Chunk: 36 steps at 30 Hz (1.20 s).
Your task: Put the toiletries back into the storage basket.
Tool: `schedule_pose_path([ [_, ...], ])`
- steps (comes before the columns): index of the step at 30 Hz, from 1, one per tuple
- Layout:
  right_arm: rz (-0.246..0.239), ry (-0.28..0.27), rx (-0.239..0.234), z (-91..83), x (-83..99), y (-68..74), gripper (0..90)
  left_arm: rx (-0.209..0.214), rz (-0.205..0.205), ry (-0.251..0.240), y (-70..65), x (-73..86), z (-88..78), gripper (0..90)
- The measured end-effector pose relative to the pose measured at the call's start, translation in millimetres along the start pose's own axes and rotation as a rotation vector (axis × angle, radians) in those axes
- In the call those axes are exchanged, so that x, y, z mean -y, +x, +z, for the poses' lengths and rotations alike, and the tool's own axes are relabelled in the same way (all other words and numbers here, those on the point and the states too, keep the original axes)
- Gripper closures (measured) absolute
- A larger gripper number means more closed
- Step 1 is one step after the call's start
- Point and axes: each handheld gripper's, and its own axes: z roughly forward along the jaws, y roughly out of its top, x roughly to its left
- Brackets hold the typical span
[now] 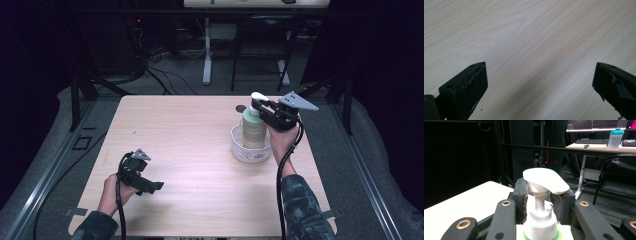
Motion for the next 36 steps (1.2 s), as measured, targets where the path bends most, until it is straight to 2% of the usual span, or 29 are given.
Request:
schedule_pose_path([
  [15, 0.003, -0.021, -0.014, -13.0, 9.5, 3.4, 67.0, 0.006, 0.002, 0.004, -0.8, -0.5, -0.3, 0.0],
  [26, 0.024, -0.016, -0.012, -24.7, 12.9, -1.3, 66.7, 0.004, 0.007, 0.002, -2.6, -1.2, 0.4, 0.0],
  [36, 0.016, 0.003, 0.003, -26.4, 11.8, -2.7, 63.9, 0.002, 0.008, 0.002, -2.7, -1.2, 0.4, 0.0],
])
